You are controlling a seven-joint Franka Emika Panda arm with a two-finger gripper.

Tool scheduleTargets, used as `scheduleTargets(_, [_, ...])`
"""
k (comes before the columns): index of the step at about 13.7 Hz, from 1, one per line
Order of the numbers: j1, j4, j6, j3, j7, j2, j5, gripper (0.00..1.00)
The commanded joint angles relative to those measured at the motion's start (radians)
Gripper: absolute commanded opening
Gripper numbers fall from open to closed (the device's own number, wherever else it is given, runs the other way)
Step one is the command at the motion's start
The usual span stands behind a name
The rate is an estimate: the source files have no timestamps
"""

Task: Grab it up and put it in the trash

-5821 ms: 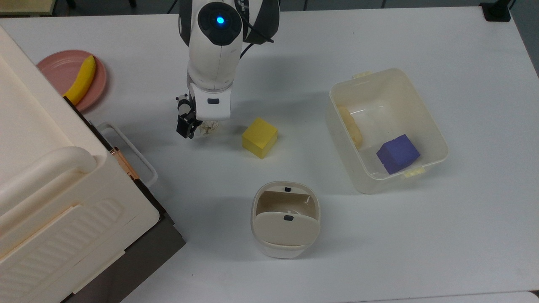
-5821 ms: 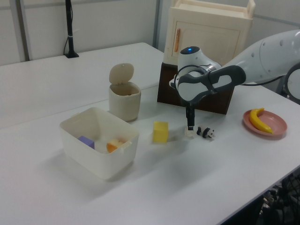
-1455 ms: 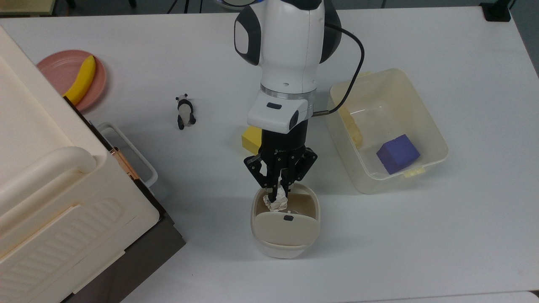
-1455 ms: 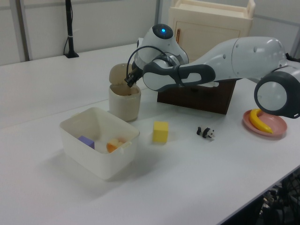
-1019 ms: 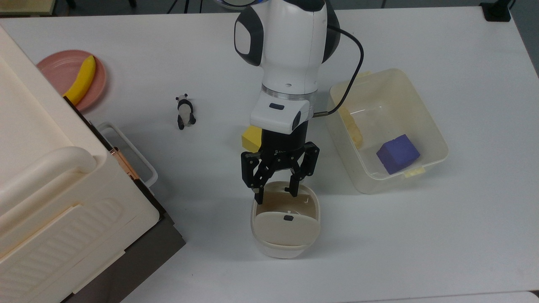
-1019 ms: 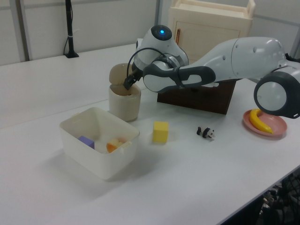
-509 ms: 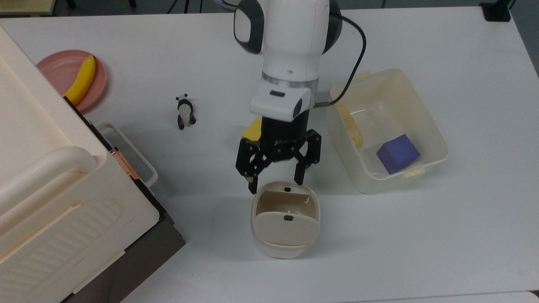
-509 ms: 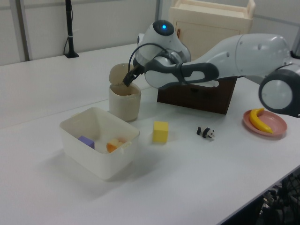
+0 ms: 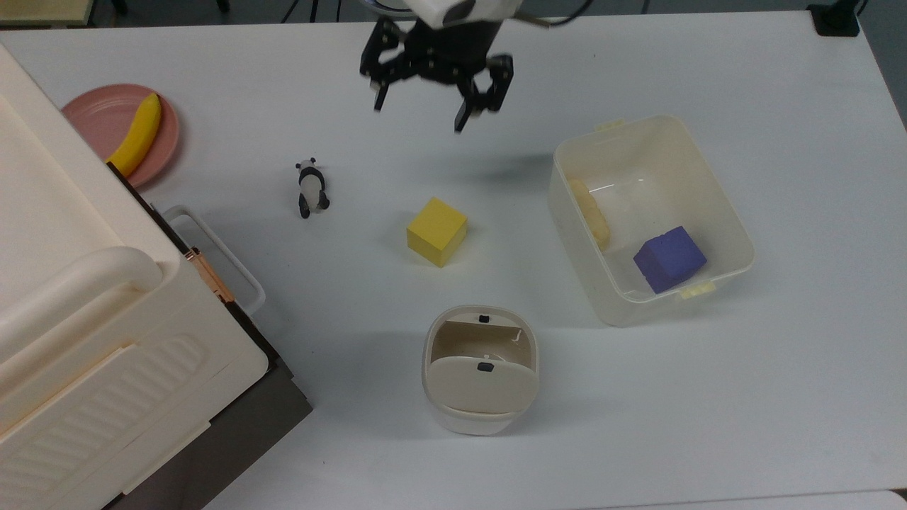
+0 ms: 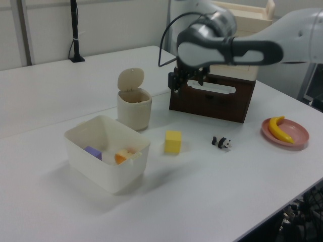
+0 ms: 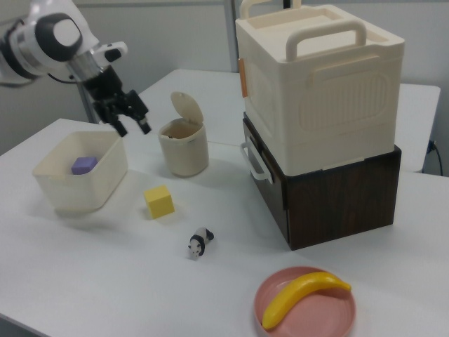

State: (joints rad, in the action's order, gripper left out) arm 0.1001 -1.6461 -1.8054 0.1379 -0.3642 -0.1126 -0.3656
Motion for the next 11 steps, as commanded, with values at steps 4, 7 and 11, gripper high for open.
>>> scheduleTargets(4, [0.016,-0.058,0.162,-0.205,0.212,0.241,0.376,1.00])
scheduleTargets(7, [0.018,-0.063,0.155,-0.207,0.214,0.226,0.378,1.00])
scheduleTargets(11, [0.013,-0.058,0.161,-0.210,0.223,0.217,0.378,1.00])
